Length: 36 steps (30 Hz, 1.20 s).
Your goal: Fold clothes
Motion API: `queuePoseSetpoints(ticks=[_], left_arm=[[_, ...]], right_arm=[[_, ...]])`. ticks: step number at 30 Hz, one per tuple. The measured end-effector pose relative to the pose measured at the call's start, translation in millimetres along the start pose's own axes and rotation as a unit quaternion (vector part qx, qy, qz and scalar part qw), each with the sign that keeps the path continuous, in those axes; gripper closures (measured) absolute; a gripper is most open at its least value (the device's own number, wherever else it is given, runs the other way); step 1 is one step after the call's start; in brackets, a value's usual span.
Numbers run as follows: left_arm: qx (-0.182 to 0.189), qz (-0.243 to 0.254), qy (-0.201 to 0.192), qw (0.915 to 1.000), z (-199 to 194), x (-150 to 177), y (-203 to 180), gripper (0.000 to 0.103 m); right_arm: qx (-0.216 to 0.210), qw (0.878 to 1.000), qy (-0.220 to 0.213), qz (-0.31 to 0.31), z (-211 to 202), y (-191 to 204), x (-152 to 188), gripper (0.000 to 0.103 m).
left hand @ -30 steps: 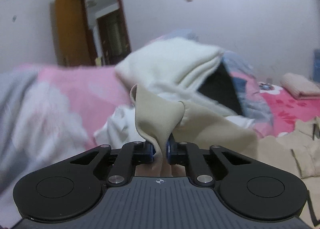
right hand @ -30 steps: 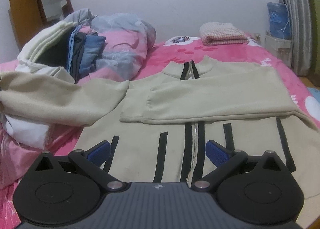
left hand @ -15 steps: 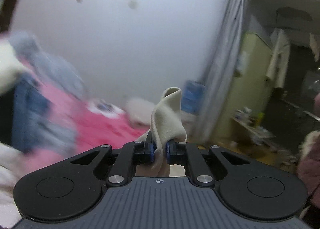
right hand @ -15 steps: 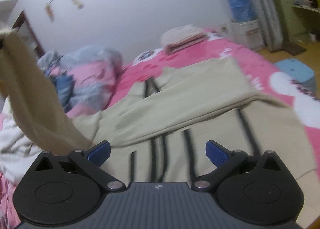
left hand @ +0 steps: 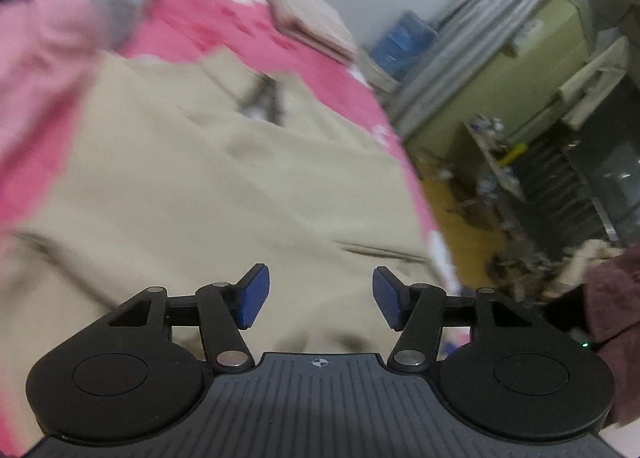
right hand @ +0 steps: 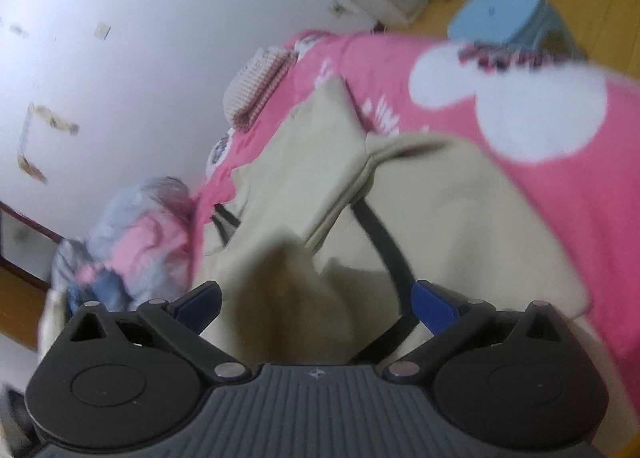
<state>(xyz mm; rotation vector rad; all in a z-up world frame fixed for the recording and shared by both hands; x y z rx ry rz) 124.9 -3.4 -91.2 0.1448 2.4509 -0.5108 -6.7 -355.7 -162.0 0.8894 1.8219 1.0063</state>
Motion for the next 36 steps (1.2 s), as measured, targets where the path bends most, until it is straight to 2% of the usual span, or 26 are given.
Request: queuePoseSetpoints(ticks=[4,5,7,9,10,11,12,13,14,15,16,17,18,20,23,25,27,30,33,34,36], left_arm=[[-0.069,0.009,-0.033,0.997,-31,-3,53,0.046],[-0.103,0.016,-0.051,0.9932,-40,-8,65,0.046],[-0.174,0.032,-0.089,0.9802,-59,-20,88,0.046],[-0.244,0.07,-0.138,0.9574,-80,-33,104,0.046],[-0.276,0.093,-0.16,0.943,-87,-40,109,0.046],[-0.32,0.126,-0.177,0.9223,-92,-45,113,0.044],[-0.364,0.158,-0.192,0.8979,-97,-49,116,0.04],[-0.388,0.179,-0.198,0.882,-98,-53,117,0.036],[-0.392,0.187,-0.195,0.8794,-95,-52,119,0.029],[-0.394,0.194,-0.192,0.8779,-91,-50,120,0.027],[-0.367,0.18,-0.181,0.8946,-83,-44,120,0.027],[-0.337,0.163,-0.169,0.9115,-75,-37,119,0.027],[-0.307,0.147,-0.156,0.927,-66,-31,118,0.027],[-0.25,0.108,-0.131,0.9533,-48,-15,114,0.027],[-0.194,0.053,-0.103,0.9741,-27,6,109,0.027],[-0.174,0.033,-0.093,0.9798,-22,15,107,0.027],[-0.169,0.033,-0.089,0.981,-16,21,105,0.027],[-0.183,0.049,-0.079,0.9788,-8,28,106,0.027],[-0.17,0.056,-0.072,0.9811,-5,32,109,0.027],[-0.166,0.059,-0.07,0.9819,-4,33,110,0.027],[-0.157,0.075,-0.069,0.9823,-5,36,109,0.027]], right_arm=[[0.009,1.0,0.003,-0.001,0,-2,-2,0.01],[0.016,1.0,0.004,0.0,0,-3,-2,0.015],[0.031,0.999,0.008,0.006,-2,-5,-1,0.021],[0.047,0.999,0.019,0.007,-5,-4,3,0.028],[0.059,0.998,0.027,0.008,-5,-4,5,0.029],[0.068,0.997,0.034,0.008,-4,-3,7,0.03],[0.075,0.996,0.042,0.008,-3,-3,9,0.032],[0.083,0.995,0.049,0.007,-2,-2,11,0.033],[0.091,0.994,0.059,0.003,0,-1,13,0.034],[0.1,0.992,0.07,-0.008,3,1,16,0.037],[0.11,0.99,0.082,-0.021,8,3,19,0.039],[0.117,0.988,0.093,-0.038,13,5,20,0.051],[0.125,0.985,0.104,-0.055,18,7,20,0.069],[0.117,0.982,0.13,-0.071,23,15,16,0.095],[0.077,0.977,0.119,-0.162,13,61,1,0.096],[0.048,0.971,0.097,-0.215,-2,88,-9,0.096],[0.063,0.967,0.083,-0.234,-8,88,-18,0.096],[0.105,0.976,0.096,-0.166,-6,42,-17,0.096],[0.146,0.979,0.109,-0.093,-5,-5,-15,0.093],[0.138,0.982,0.102,-0.08,-5,-9,-15,0.092],[0.123,0.986,0.094,-0.065,-5,-12,-15,0.079]])
Point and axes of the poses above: each gripper's, at about its wrist camera, not at the fingertips, and z roughly the way its jaws point, y to its left, x to its underside, the point moved 5 cm from there along z, roughly the way its jaws point, and after that the axes turned 11 degrees about -x, right-handed, at the moved point
